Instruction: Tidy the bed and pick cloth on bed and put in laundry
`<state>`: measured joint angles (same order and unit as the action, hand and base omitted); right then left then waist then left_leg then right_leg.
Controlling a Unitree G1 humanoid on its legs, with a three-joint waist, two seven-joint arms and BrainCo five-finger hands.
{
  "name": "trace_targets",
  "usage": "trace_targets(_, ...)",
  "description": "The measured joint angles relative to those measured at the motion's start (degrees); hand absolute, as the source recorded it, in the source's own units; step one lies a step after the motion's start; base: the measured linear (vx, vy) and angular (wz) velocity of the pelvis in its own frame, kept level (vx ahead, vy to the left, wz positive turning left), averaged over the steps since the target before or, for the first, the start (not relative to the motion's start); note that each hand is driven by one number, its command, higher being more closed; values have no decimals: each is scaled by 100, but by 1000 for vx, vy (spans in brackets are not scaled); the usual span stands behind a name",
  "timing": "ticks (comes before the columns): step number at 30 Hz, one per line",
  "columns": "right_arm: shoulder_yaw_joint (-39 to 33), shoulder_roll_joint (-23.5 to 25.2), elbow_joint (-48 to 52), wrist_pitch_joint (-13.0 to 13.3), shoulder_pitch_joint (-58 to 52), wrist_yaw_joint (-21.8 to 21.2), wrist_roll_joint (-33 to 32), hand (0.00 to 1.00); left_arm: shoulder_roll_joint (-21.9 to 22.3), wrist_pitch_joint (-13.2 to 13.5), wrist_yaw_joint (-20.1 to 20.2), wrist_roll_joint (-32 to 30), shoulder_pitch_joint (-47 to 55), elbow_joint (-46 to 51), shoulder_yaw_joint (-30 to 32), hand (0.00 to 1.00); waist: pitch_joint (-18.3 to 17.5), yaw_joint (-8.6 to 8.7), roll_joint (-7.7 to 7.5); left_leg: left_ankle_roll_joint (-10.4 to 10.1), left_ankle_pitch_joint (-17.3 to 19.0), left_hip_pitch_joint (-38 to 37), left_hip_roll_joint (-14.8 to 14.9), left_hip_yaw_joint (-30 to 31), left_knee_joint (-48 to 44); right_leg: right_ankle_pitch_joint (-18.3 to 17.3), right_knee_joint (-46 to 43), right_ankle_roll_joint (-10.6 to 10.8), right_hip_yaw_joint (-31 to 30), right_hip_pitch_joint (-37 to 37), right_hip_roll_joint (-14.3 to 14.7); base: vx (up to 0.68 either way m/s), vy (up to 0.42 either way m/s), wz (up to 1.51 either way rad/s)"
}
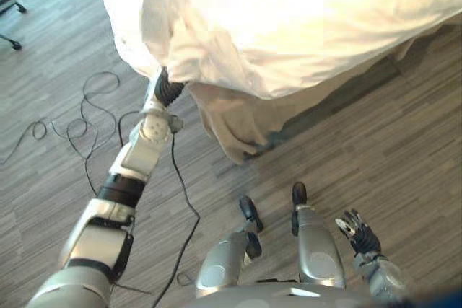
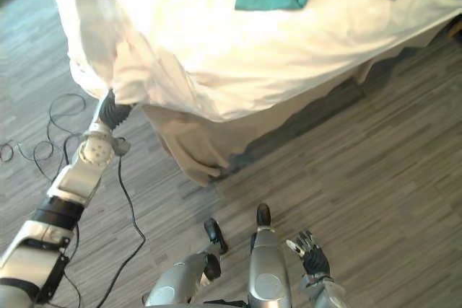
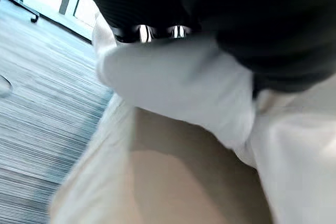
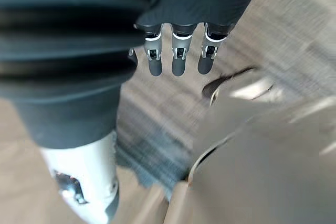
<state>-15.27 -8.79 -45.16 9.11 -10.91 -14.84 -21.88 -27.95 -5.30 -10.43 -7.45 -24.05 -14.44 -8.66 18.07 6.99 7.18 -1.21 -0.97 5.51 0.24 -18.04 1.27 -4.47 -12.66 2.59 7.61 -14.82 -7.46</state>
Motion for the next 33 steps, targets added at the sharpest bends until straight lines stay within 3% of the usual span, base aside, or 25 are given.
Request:
trace_targets(3, -8, 48, -241, 14, -54, 43, 186, 0, 255, 120, 239, -12, 639, 236, 146, 0, -299, -6, 97, -4, 4, -262, 58, 298, 81, 4, 283, -4, 141, 389, 84, 120, -31, 8)
trace_targets(11, -108, 322, -628, 68, -138, 158, 309, 0, 775, 111, 596, -10, 1730, 482, 488, 0, -787, -118, 80, -125, 137, -719, 210, 788, 60, 6, 889, -7, 444, 1282, 257, 150, -51, 16)
trace_targets(17, -254, 422, -983, 141, -236, 148, 309, 0, 1287, 97, 649, -289, 2168, -223, 536, 0, -1121, -258, -95, -171, 483, -980, 291, 1038, -279, 5, 1267, -6, 598, 1978, 340, 146, -19, 9)
trace_targets(18, -257, 430, -1057, 148, -279, 141, 309, 0, 1444, 88, 529, -366, 2171, -616, 540, 0, -1158, -355, -157, -198, 565, -1044, 301, 1080, -449, 4, 1267, -5, 598, 2104, 330, 143, 2, -10)
trace_targets(20, -298, 465, -1167, 157, -293, 137, 310, 0, 1593, 89, 343, -635, 2168, -1069, 578, 0, -1162, -363, -273, -256, 729, -969, 280, 1110, -947, 3, 1259, -3, 597, 2278, 254, 139, 23, -4)
trace_targets(21, -462, 580, -1237, 181, -292, 120, 314, 0, 1807, 47, 218, -901, 2217, -1653, 729, 0, -1193, -430, -404, -312, 948, -913, 147, 1204, -717, -14, 1248, 7, 598, 2410, 169, 130, 29, -2)
trace_targets(23, -596, 557, -1289, 211, -325, 98, 315, 0, 2027, -99, 40, -1018, 2473, -2383, 888, 0, -1227, -466, -280, -155, 353, -924, 230, 1281, 71, -145, 1177, 145, 653, 2527, 259, 128, 25, -6)
trace_targets(25, -684, 763, -1409, 197, -339, 16, 432, 0, 2166, -477, -174, -929, 3038, -3668, 1493, 0, -1420, -514, -564, -108, 406, -1145, 80, 1227, 62, -466, 904, 184, 731, 2573, 77, 176, 16, 6)
trace_targets(27, -865, 868, -1461, 184, -353, -47, 504, 0, 2202, -711, -288, -730, 3494, -4137, 1774, 0, -1415, -615, -681, -107, 406, -1243, 115, 1257, 53, -463, 631, 182, 729, 2570, 79, 139, 12, 22)
trace_targets(29, -1020, 867, -1547, 146, -367, -68, 554, 0, 2327, -904, -370, -637, 3827, -4355, 1998, 0, -1367, -700, -613, -102, 409, -1307, 276, 1394, -5, -595, 238, 165, 735, 2437, 140, 76, -7, 32)
trace_targets(30, -993, 874, -1541, 122, -341, -72, 587, 0, 2340, -959, -370, -565, 4001, -4386, 2121, 0, -1381, -759, -665, -102, 409, -1367, 300, 1406, -30, -569, 651, 148, 737, 2515, 180, 19, -27, 29)
trace_targets(31, -951, 903, -1544, 110, -277, -76, 626, 0, 2336, -975, -368, -440, 4110, -4416, 2249, 0, -1361, -792, -809, -137, 437, -1425, 213, 1418, -34, -330, 876, 175, 743, 2497, 89, 12, -47, 25)
trace_targets(33, -952, 862, -1597, 73, -245, -73, 642, 0, 2445, -1043, -368, -148, 4136, -4552, 2394, 0, -1429, -816, -772, -152, 517, -1459, 230, 1456, -14, -436, 887, 198, 751, 2579, 84, -10, -100, 14)
